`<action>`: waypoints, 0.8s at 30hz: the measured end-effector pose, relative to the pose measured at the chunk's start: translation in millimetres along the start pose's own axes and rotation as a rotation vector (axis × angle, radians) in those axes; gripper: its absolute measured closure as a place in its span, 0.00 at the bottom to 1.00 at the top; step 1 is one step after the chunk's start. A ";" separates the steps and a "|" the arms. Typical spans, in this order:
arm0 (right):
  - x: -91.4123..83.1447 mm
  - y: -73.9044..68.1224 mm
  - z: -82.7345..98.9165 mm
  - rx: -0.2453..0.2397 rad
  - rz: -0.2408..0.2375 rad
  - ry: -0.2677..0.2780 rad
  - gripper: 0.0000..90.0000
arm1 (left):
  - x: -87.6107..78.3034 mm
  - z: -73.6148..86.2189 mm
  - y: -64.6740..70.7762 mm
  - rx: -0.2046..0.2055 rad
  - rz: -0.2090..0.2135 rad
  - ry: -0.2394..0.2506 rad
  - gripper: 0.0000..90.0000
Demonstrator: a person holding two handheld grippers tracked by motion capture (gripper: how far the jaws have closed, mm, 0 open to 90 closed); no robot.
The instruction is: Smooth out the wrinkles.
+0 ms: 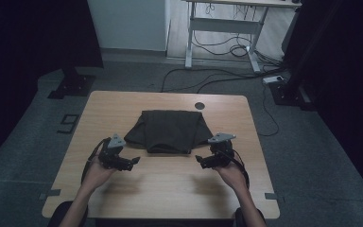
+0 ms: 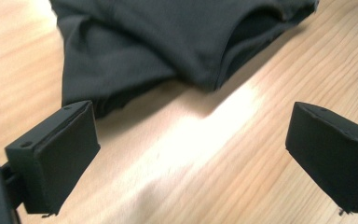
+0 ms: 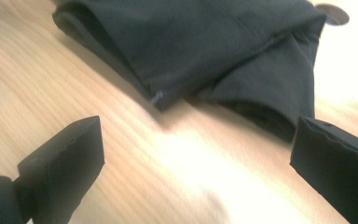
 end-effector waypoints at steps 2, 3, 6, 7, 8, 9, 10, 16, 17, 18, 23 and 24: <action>-2.6 2.4 7.7 0.005 0.007 -0.001 0.03 | -1.1 12.4 0.2 -0.008 -0.004 0.005 0.02; -3.7 4.2 12.7 0.009 0.013 -0.003 0.03 | -1.0 16.4 0.3 -0.015 -0.005 0.006 0.02; -4.8 9.4 24.1 0.020 0.028 -0.008 0.03 | 0.2 31.1 0.8 -0.035 -0.007 -0.007 0.02; -4.8 11.6 28.6 0.024 0.032 -0.012 0.02 | 0.7 35.4 1.2 -0.036 -0.003 -0.018 0.02; -4.4 13.7 33.3 0.029 0.035 -0.015 0.02 | 2.1 39.7 2.1 -0.042 -0.001 -0.024 0.02; -3.9 16.6 39.7 0.038 0.040 -0.022 0.01 | 3.1 41.9 2.9 -0.047 0.002 -0.027 0.01; -3.5 18.6 43.7 0.041 0.042 -0.025 0.01 | 4.4 44.8 3.7 -0.050 0.006 -0.033 0.01; 0.7 37.2 71.2 0.089 0.078 -0.048 0.01 | 15.3 56.2 8.1 -0.050 0.019 -0.080 0.00; 1.6 38.9 73.8 0.096 0.081 -0.050 0.01 | 17.0 57.4 9.0 -0.049 0.022 -0.085 0.00; 3.4 40.8 77.2 0.104 0.080 -0.053 0.00 | 19.2 59.3 10.0 -0.046 0.026 -0.094 0.00; 12.2 44.1 86.4 0.115 0.087 -0.050 0.00 | 23.0 59.9 11.9 -0.041 0.031 -0.118 0.00; 12.5 44.1 86.2 0.115 0.088 -0.048 0.00 | 23.1 60.0 11.8 -0.041 0.031 -0.118 0.00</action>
Point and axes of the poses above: each handheld gripper's, and its own axes: x roughly forward along the jaws, z roughly out of its underside, y roughly to its right, the point moved 7 cm from there along x, roughly forward along the jaws, and after that the axes turned 14 degrees about x, right-handed, at the moved point
